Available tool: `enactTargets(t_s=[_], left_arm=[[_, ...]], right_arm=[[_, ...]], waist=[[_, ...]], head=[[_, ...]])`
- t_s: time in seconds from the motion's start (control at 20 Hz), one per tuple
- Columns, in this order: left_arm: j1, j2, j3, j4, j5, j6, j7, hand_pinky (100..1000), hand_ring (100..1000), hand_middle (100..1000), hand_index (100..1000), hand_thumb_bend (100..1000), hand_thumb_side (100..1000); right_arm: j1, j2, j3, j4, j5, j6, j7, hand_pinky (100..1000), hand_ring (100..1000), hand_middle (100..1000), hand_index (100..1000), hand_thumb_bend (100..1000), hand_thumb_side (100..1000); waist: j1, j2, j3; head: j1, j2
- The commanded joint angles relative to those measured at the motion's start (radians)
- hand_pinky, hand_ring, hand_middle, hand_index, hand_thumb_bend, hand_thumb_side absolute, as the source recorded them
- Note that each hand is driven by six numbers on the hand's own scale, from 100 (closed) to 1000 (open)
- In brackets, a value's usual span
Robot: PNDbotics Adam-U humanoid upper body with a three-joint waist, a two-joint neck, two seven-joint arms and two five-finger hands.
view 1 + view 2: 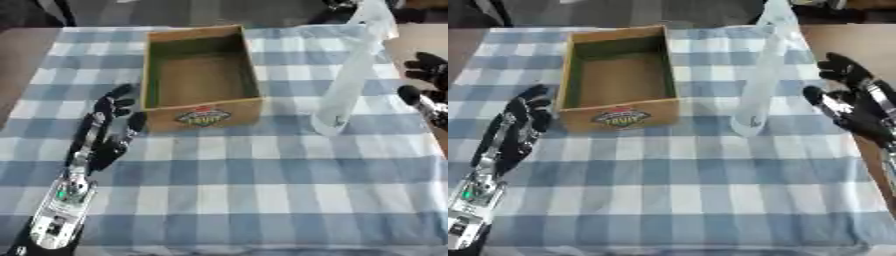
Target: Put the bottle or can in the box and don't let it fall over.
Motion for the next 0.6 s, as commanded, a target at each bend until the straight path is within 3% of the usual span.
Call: enactTargets(t_s=[0.05,0.6], left_arm=[[-0.013,0.006,-0.001,-0.024,0.006,-0.002,-0.004,835,832,863,942,613,859],[-0.016,0.003,-0.006,-0.025,0.008,-0.004,-0.01,835,831,863,942,608,861]], right_arm=[[-0.039,-0.031,-0.001,0.024,0.006,-0.01,-0.002,688,925,890,1000,540,595],[-0.124,-0.017,0.002,0.117,0.016,-0.018,-0.003,688,924,889,1000,545,597]], waist=[[-0.001,-0.018,0.003],[-0.001,-0.016,0.008]], head=[[-0.007,0.001],[-0.018,0.001]])
